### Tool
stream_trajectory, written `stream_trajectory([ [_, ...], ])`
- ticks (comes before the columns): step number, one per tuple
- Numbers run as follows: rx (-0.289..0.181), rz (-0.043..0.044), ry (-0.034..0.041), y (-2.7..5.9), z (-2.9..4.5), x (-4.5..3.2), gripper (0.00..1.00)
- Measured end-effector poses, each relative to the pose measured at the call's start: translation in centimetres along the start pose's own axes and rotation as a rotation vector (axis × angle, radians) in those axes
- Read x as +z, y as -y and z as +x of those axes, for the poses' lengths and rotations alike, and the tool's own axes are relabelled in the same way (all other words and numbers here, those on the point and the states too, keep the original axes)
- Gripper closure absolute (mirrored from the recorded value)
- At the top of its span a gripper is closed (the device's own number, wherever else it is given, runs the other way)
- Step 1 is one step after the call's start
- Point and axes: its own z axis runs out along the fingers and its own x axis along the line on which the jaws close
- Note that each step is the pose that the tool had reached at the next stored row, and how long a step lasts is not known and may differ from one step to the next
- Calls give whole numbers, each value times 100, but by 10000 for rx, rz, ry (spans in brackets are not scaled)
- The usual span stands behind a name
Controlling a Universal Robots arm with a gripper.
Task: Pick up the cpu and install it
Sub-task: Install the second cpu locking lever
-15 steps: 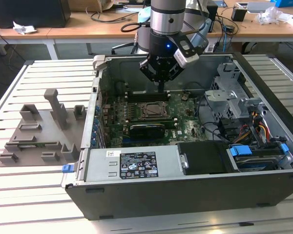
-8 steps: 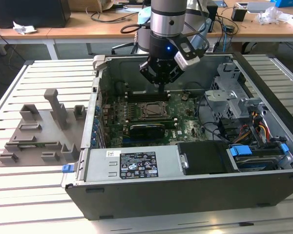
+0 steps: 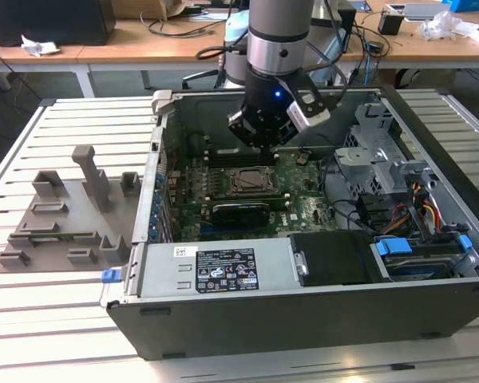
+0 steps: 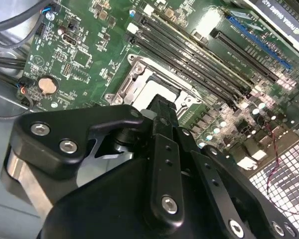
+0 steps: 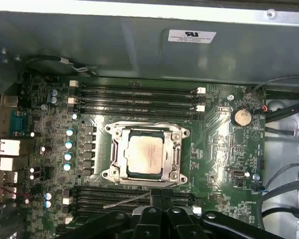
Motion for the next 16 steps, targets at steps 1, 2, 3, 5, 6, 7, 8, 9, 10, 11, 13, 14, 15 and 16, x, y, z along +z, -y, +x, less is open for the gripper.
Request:
stream_trajectory([
  [1, 33, -49, 4, 12, 1, 4, 89],
  [2, 48, -67, 6, 18, 2, 6, 89],
  [3, 61, -76, 7, 25, 4, 9, 89],
  [5, 63, -125, 8, 121, 42, 20, 89],
  [6, 65, -172, 10, 165, 69, 30, 89],
  [7, 61, -212, 12, 206, 118, 52, 89],
  [8, 62, -219, 12, 225, 155, 71, 89],
  [9, 62, -224, 14, 235, 181, 87, 89],
  [10, 63, -224, 14, 244, 202, 102, 89],
  [11, 63, -221, 12, 257, 238, 137, 89],
  [13, 62, -222, 13, 264, 278, 210, 89],
  [14, 63, -221, 12, 265, 291, 252, 89],
  [15, 62, -221, 12, 266, 293, 270, 89],
  [16, 62, -221, 12, 267, 295, 288, 89],
])
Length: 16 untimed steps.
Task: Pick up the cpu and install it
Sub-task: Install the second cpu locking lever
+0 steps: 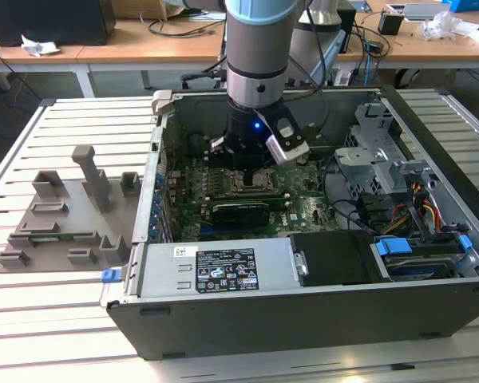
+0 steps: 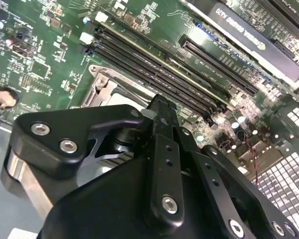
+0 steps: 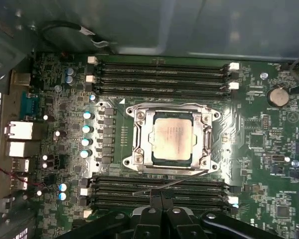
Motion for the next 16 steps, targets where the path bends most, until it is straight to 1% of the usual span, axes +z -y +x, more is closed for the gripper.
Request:
stream_trajectory([
  [5, 1, -2, 1, 8, 5, 117, 89],
  [8, 0, -3, 0, 10, 19, 157, 89],
  [12, 0, -15, 1, 12, 71, 209, 89],
  [15, -6, -72, 2, 14, 102, 252, 89],
  [16, -14, -143, 4, 14, 124, 269, 89],
])
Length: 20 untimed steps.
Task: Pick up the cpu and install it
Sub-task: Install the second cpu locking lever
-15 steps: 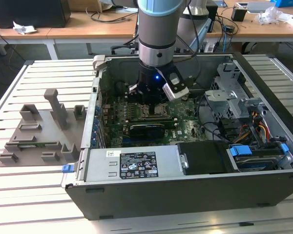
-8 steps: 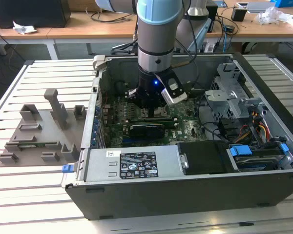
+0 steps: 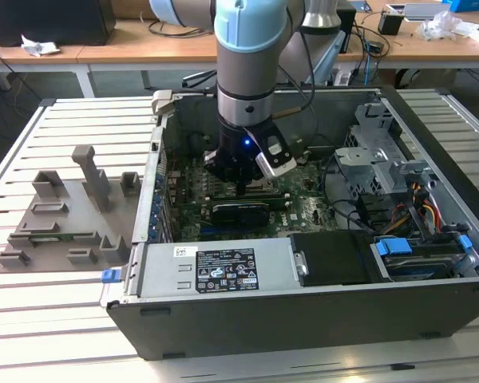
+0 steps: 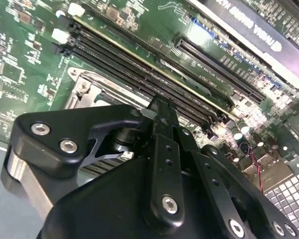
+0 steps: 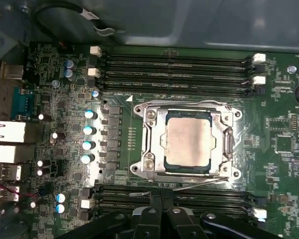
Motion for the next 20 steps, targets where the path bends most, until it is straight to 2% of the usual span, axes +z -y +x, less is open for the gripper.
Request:
stream_trajectory([
  [1, -6, -89, 4, 0, 17, 10, 89],
  [5, -35, -289, 9, 1, 58, 42, 89],
  [9, -142, -542, 9, 3, 131, 84, 89],
  [13, -346, -889, 3, 27, 184, 117, 89],
  [17, -487, -1133, -1, 58, 188, 145, 89],
  [20, -578, -1374, 1, 72, 188, 161, 89],
])
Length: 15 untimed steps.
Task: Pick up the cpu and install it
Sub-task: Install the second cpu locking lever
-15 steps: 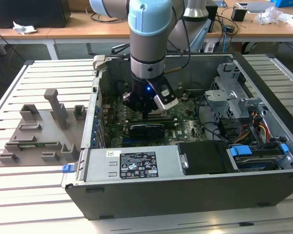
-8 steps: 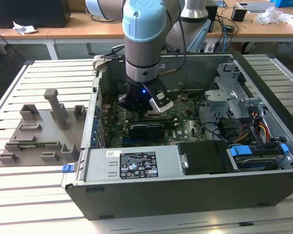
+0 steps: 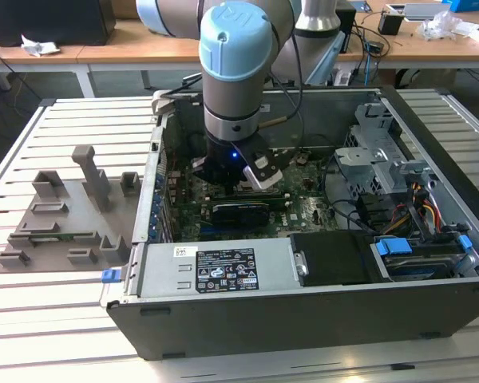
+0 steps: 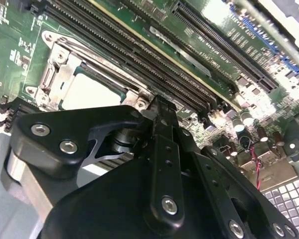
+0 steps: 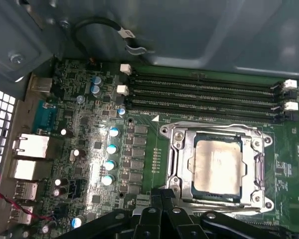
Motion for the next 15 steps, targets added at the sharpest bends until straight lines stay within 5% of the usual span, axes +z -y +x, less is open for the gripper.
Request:
stream_trajectory([
  [4, -100, -264, 7, 23, 1, 31, 89],
  [8, -167, -435, 18, 66, 4, 36, 89],
  [11, -169, -428, 18, 29, 3, -120, 89],
  [15, -138, -108, -108, 24, -130, -124, 89],
])
